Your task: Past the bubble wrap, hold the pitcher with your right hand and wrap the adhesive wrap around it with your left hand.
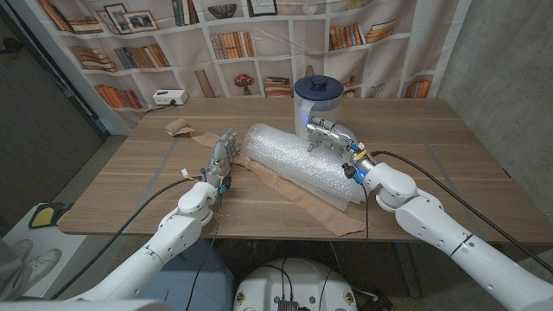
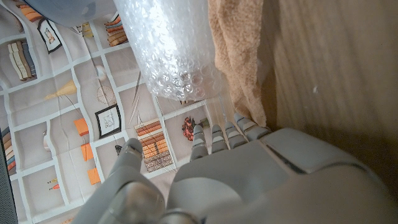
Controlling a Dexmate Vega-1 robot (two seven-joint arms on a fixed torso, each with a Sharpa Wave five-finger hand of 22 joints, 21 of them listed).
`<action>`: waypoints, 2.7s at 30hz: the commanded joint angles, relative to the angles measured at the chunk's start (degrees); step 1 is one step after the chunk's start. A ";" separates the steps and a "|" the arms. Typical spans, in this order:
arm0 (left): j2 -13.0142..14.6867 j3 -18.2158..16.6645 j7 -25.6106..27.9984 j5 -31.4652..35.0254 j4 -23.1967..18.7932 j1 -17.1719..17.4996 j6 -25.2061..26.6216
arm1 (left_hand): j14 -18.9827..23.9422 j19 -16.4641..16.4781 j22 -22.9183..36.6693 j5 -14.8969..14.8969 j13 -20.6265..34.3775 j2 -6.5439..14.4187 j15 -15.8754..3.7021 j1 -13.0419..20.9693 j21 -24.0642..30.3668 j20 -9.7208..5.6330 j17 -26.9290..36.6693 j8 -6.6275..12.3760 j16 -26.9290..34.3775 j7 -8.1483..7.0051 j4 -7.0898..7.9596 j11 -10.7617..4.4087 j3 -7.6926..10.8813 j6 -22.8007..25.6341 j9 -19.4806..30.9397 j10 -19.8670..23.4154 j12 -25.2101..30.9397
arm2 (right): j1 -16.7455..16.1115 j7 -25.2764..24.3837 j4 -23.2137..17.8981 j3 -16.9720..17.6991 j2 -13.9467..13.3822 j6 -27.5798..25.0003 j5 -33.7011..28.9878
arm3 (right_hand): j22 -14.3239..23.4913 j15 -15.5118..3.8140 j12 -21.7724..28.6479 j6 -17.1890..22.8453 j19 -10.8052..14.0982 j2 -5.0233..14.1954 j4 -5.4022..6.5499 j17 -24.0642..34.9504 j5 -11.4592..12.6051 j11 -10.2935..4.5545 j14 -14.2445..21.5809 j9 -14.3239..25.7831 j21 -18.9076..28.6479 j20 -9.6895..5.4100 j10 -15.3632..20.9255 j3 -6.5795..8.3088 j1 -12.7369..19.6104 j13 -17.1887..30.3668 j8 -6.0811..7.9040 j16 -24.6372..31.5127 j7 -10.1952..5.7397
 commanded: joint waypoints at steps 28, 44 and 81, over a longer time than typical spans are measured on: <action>-0.04 -0.14 -0.26 -0.43 0.39 0.44 -0.35 | -0.32 0.18 0.29 0.16 0.29 0.64 0.24 0.02 0.08 0.44 0.11 0.12 0.24 0.07 0.07 0.01 -0.12 0.48 0.17 0.32 0.17 | 2.16 0.71 0.03 -1.57 1.11 -1.07 -0.68 | -0.83 -4.91 0.01 0.04 -0.97 0.56 0.07 -0.11 0.13 -0.42 0.13 -0.11 1.33 -0.13 0.01 0.23 1.80 -0.27 -0.24 -0.21 -0.37; -0.13 -0.09 -0.60 -0.60 0.73 0.25 -0.38 | -0.32 0.19 0.29 0.16 0.29 0.64 0.32 0.03 0.09 0.45 0.11 0.10 0.24 0.08 0.06 -0.09 -0.14 0.46 0.17 0.30 0.17 | 3.53 1.03 0.53 -2.33 1.88 -1.53 -1.03 | -1.21 -4.96 0.12 -0.01 -1.22 0.47 0.14 -0.16 0.10 -0.29 0.26 -0.11 1.70 -0.15 0.25 0.08 1.98 -0.37 -0.26 -0.15 -0.41; -0.43 -0.10 -0.84 -0.72 1.53 0.10 -0.83 | -0.32 0.22 0.29 0.16 0.29 0.65 0.30 0.05 0.10 0.36 0.11 0.10 0.25 0.03 0.06 -0.05 -0.19 0.48 0.18 0.29 0.18 | 3.45 -1.90 -0.96 -2.59 2.54 -4.47 -0.85 | -4.71 -7.97 7.46 9.53 -1.89 2.32 0.73 2.88 -0.11 1.51 10.96 2.49 6.07 -1.14 13.14 -0.92 2.81 3.07 4.25 5.90 -0.79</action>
